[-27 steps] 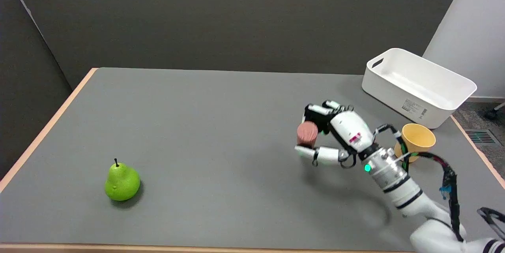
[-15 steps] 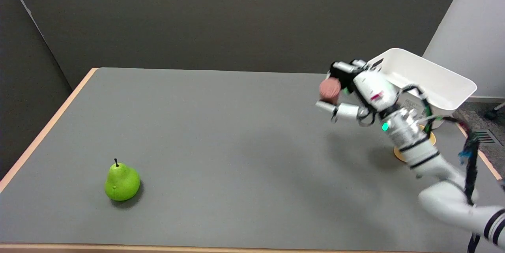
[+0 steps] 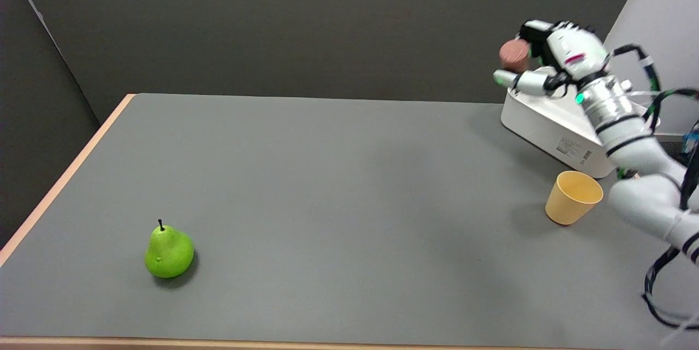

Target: Place the wooden cylinder in the white box.

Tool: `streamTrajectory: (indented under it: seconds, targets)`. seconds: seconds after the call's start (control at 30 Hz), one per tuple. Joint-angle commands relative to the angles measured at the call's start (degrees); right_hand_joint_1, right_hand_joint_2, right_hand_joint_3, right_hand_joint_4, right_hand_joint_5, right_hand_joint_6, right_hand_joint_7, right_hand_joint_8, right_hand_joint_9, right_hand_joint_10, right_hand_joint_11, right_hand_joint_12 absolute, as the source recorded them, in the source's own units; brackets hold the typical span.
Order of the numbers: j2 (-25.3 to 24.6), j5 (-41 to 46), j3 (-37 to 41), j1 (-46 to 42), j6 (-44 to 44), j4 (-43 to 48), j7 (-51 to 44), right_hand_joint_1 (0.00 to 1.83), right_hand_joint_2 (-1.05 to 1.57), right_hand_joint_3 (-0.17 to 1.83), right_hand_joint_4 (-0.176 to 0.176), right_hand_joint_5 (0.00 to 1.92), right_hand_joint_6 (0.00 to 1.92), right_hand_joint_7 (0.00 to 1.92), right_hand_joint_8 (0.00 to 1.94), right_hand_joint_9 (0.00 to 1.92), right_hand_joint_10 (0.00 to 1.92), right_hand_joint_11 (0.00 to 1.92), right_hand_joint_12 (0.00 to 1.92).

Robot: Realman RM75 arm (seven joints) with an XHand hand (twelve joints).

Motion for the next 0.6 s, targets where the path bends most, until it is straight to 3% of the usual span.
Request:
streamTrajectory:
  seconds: [0.03,0.3,0.6]
  targets:
    - [4.0,-0.2,8.2,12.9,-17.2,-9.9,-0.1,0.9,1.08,0.48,0.08,0.66,1.58,0.61,1.94,0.85,1.92,0.34,1.92]
    - [3.6,2.8,7.2,9.8,-19.8,-16.0,-4.2,0.9,1.08,0.47,0.08,0.66,1.58,0.59,1.94,0.84,1.92,0.32,1.92]
    - [0.7,12.0,-0.4,10.3,-16.6,-29.9,-5.6,0.9,1.09,0.47,0.068,0.65,1.59,0.59,1.94,0.83,1.92,0.28,1.92]
